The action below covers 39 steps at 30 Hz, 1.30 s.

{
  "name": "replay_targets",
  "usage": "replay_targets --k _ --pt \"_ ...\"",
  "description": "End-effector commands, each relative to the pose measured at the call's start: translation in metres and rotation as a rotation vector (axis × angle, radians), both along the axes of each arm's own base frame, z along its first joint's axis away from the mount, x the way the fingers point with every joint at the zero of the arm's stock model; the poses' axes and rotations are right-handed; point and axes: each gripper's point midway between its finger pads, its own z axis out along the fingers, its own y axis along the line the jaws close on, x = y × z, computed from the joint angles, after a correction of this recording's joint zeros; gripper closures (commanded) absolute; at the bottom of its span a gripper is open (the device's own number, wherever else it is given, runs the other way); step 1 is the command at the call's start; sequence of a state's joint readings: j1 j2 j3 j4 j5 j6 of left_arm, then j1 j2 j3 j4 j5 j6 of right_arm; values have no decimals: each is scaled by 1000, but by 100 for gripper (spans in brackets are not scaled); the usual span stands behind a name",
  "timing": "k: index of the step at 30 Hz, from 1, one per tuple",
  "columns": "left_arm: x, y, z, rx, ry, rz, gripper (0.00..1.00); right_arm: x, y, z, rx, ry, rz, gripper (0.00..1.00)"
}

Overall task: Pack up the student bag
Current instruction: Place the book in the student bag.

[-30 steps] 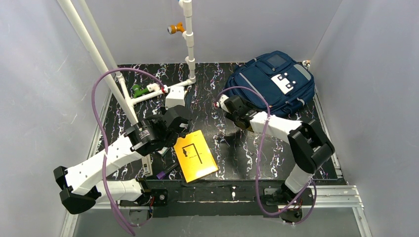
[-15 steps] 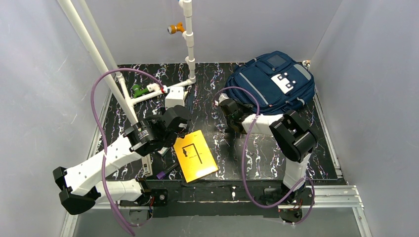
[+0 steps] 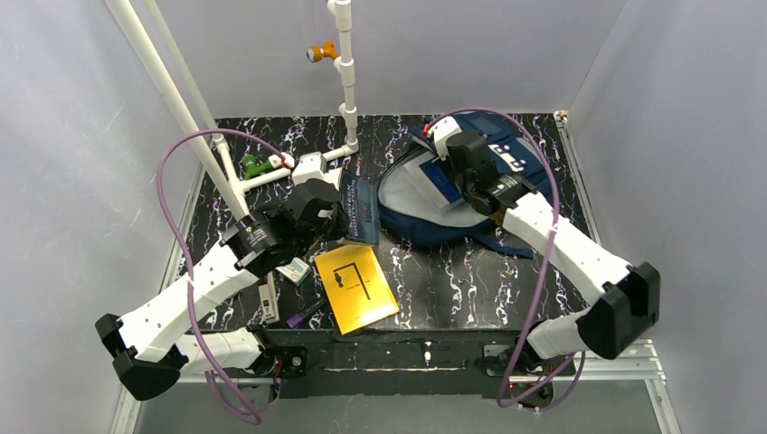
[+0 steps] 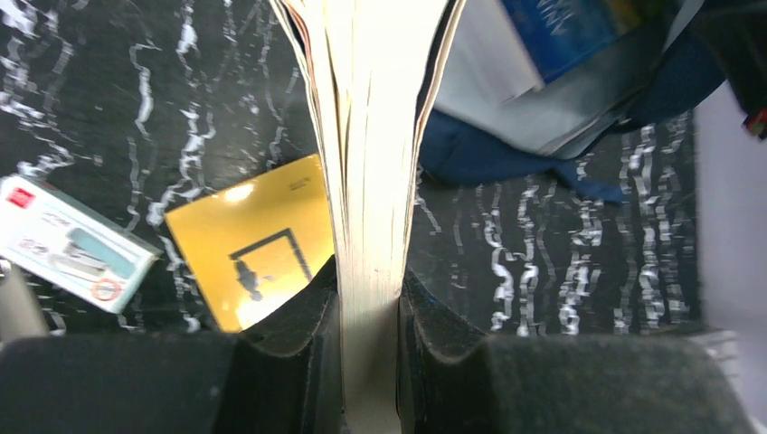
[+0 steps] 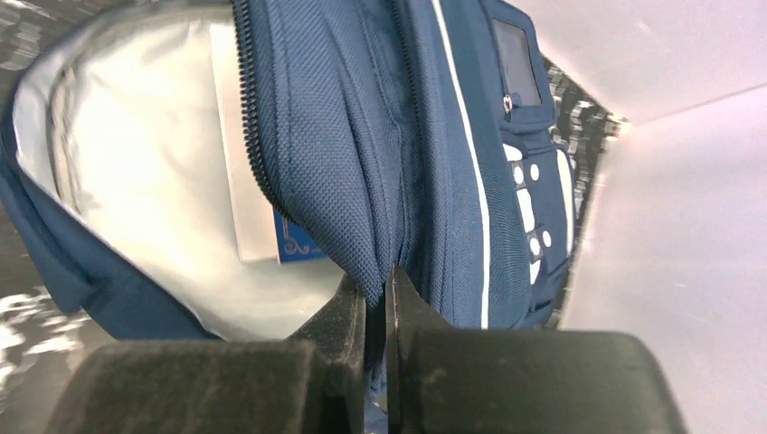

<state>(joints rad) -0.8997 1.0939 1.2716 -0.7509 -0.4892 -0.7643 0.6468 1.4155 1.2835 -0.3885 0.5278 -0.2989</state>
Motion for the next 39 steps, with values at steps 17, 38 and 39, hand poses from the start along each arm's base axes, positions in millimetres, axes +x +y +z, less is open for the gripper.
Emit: replay_targets --k 17,38,39 --pt "41 -78 44 -862 9 174 100 -47 40 103 608 -86 79 99" --pt "115 -145 30 -1071 -97 232 100 -52 44 103 636 -62 97 99" --pt "112 -143 34 -1059 -115 219 100 -52 43 104 635 -66 96 99"
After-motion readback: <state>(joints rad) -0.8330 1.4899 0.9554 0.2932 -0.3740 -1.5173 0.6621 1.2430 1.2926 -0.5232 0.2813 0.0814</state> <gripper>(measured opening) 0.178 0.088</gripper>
